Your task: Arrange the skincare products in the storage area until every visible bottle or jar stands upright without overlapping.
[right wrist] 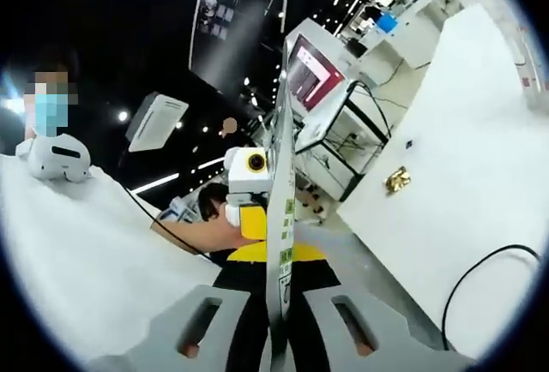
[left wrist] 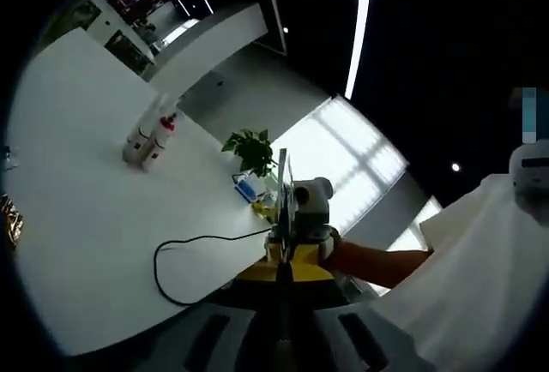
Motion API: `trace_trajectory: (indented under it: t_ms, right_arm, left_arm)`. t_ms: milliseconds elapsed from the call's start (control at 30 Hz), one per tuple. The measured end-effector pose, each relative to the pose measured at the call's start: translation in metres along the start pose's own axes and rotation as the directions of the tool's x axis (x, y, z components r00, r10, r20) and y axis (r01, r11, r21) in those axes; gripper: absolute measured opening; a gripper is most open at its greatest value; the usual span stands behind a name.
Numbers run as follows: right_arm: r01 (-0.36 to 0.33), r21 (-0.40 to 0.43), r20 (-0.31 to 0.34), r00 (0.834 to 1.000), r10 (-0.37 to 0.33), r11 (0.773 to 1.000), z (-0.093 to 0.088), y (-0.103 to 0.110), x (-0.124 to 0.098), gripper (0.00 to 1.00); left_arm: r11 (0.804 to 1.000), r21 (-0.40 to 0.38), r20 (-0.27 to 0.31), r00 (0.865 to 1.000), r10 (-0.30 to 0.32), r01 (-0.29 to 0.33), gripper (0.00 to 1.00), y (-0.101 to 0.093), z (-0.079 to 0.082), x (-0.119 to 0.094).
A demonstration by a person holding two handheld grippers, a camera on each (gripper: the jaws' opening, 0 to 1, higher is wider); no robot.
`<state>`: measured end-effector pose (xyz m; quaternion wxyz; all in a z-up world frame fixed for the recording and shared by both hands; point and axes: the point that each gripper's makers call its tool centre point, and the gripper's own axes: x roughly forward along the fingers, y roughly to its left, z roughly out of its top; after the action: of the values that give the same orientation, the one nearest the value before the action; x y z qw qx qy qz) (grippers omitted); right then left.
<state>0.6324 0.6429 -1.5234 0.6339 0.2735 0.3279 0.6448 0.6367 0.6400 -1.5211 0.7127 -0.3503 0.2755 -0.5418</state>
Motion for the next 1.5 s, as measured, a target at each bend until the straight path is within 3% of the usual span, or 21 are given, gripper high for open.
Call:
trace_trajectory:
  t_ms: [133, 233, 400, 533, 600, 633, 700, 833, 967, 1200, 1267, 1333, 1433, 1467, 1500]
  right_arm:
    - [-0.005, -0.011, 0.02, 1.0, 0.005, 1.0, 0.003, 0.002, 0.0, 0.03]
    - [0.0, 0.01, 0.113, 0.994, -0.001, 1.0, 0.021, -0.001, -0.01, 0.05]
    - [0.015, 0.011, 0.063, 0.998, -0.016, 1.0, 0.016, 0.0, -0.012, 0.01]
    - [0.008, 0.003, 0.102, 0.995, -0.008, 1.0, 0.021, 0.001, -0.011, 0.0]
    - [0.005, 0.008, 0.143, 0.99, -0.006, 1.0, 0.026, 0.002, -0.01, 0.0]
    - [-0.01, 0.025, 0.204, 0.979, 0.004, 1.0, 0.036, 0.003, -0.011, 0.0]
    - [-0.026, 0.033, 0.264, 0.964, 0.016, 0.999, 0.046, 0.005, -0.012, 0.0]
    - [-0.05, 0.05, 0.347, 0.937, 0.03, 0.998, 0.061, 0.007, -0.012, 0.0]
    - [-0.066, 0.074, 0.37, 0.928, 0.034, 0.995, 0.064, 0.006, -0.008, 0.0]
    - [-0.053, 0.072, 0.379, 0.925, 0.022, 0.996, 0.071, 0.002, -0.004, 0.01]
    - [-0.035, 0.067, 0.367, 0.93, 0.008, 0.997, 0.072, -0.001, -0.006, 0.03]
    - [0.003, 0.056, 0.38, 0.925, -0.024, 0.998, 0.076, -0.007, -0.012, 0.07]
    - [-0.013, 0.078, 0.39, 0.921, -0.018, 0.997, 0.08, -0.008, -0.023, 0.04]
    - [-0.05, 0.095, 0.363, 0.932, 0.012, 0.994, 0.076, -0.002, -0.022, 0.02]
    - [-0.053, 0.086, 0.37, 0.929, 0.018, 0.995, 0.078, -0.001, -0.023, 0.01]
  left_arm:
    - [1.0, 0.006, -0.007, 1.0, -0.008, 0.008, 0.01, -0.001, -0.001, -0.002]
    - [1.0, 0.004, -0.01, 1.0, -0.014, 0.014, 0.01, -0.002, -0.001, -0.003]
    - [1.0, 0.017, -0.037, 0.999, 0.002, -0.001, 0.01, -0.001, -0.007, 0.001]
    - [0.998, 0.068, 0.017, 1.0, 0.014, -0.015, 0.03, 0.0, 0.001, -0.001]
    - [0.998, 0.067, 0.024, 1.0, 0.017, -0.019, 0.04, 0.001, 0.003, -0.001]
    - [0.998, 0.061, 0.019, 1.0, 0.01, -0.011, 0.05, 0.0, 0.002, -0.001]
    - [0.998, 0.062, 0.014, 1.0, 0.008, -0.008, 0.08, -0.001, 0.001, 0.0]
    - [0.998, 0.056, 0.012, 1.0, 0.004, -0.005, 0.09, -0.001, 0.0, 0.002]
    - [0.999, 0.007, 0.027, 0.998, -0.048, 0.048, 0.02, -0.007, 0.005, -0.003]
    - [0.996, -0.056, 0.05, 0.997, -0.065, 0.068, 0.0, -0.005, 0.012, -0.007]
    - [0.993, -0.086, 0.069, 0.995, -0.074, 0.079, 0.0, -0.008, 0.016, -0.008]
    - [0.991, -0.098, 0.105, 0.991, -0.081, 0.092, 0.0, -0.009, 0.023, -0.01]
    - [0.99, -0.113, 0.123, 0.99, -0.073, 0.087, 0.0, -0.005, 0.028, -0.012]
    - [0.989, -0.117, 0.109, 0.991, -0.079, 0.092, 0.0, -0.006, 0.026, -0.009]
    - [0.989, -0.115, 0.105, 0.991, -0.08, 0.092, 0.0, -0.007, 0.025, -0.007]
